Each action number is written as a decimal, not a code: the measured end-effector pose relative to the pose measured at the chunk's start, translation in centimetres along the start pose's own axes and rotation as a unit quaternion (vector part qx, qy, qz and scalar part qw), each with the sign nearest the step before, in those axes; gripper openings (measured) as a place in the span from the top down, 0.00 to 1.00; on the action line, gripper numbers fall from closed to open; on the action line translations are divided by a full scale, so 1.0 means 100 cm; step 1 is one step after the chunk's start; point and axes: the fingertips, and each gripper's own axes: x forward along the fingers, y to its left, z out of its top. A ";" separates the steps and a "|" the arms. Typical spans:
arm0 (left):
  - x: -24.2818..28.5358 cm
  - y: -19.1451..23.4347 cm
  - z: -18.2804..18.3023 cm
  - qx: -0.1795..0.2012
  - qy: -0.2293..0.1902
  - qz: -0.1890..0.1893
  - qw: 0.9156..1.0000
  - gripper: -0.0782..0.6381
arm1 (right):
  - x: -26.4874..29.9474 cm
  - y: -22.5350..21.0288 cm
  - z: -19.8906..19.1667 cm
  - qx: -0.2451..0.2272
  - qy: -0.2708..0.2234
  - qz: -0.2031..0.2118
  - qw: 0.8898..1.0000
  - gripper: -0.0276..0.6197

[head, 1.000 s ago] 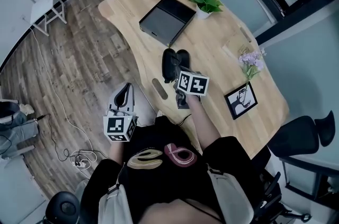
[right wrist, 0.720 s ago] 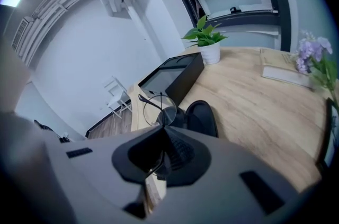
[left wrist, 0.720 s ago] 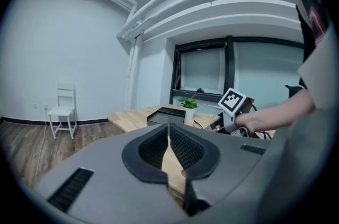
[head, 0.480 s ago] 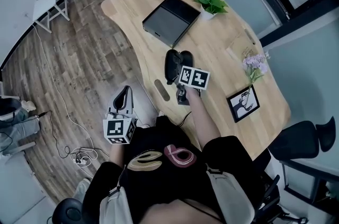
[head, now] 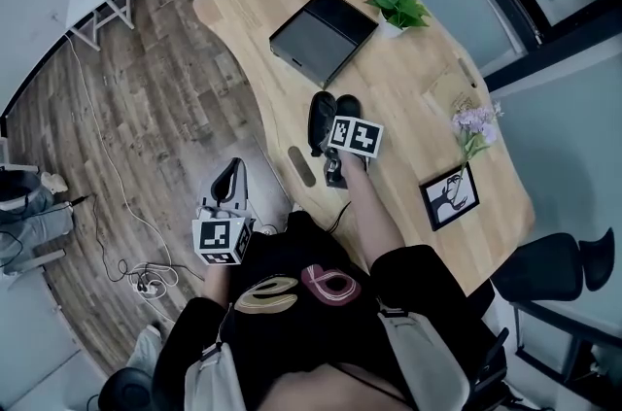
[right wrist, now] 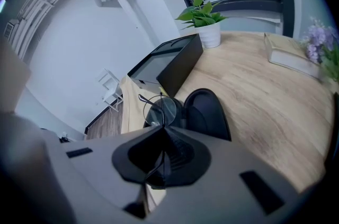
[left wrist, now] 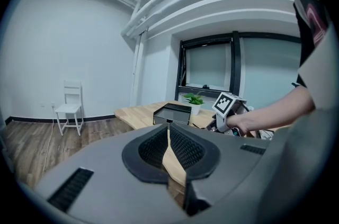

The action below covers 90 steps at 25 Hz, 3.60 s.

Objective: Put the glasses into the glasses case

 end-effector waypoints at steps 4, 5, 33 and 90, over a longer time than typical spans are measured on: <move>0.000 0.004 -0.004 -0.003 0.007 0.006 1.000 0.85 | 0.007 -0.002 -0.003 0.006 0.010 -0.002 1.000 0.93; 0.000 0.005 -0.004 -0.003 0.008 0.008 1.000 0.85 | 0.008 -0.002 -0.002 0.008 0.010 -0.001 1.000 0.93; 0.009 0.014 0.001 0.023 0.016 0.014 1.000 0.85 | 0.035 -0.007 -0.008 0.055 0.045 -0.004 0.997 0.92; 0.007 -0.075 0.025 0.014 -0.044 -0.177 0.983 0.85 | -0.165 0.025 -0.017 -0.030 -0.222 0.017 0.974 0.56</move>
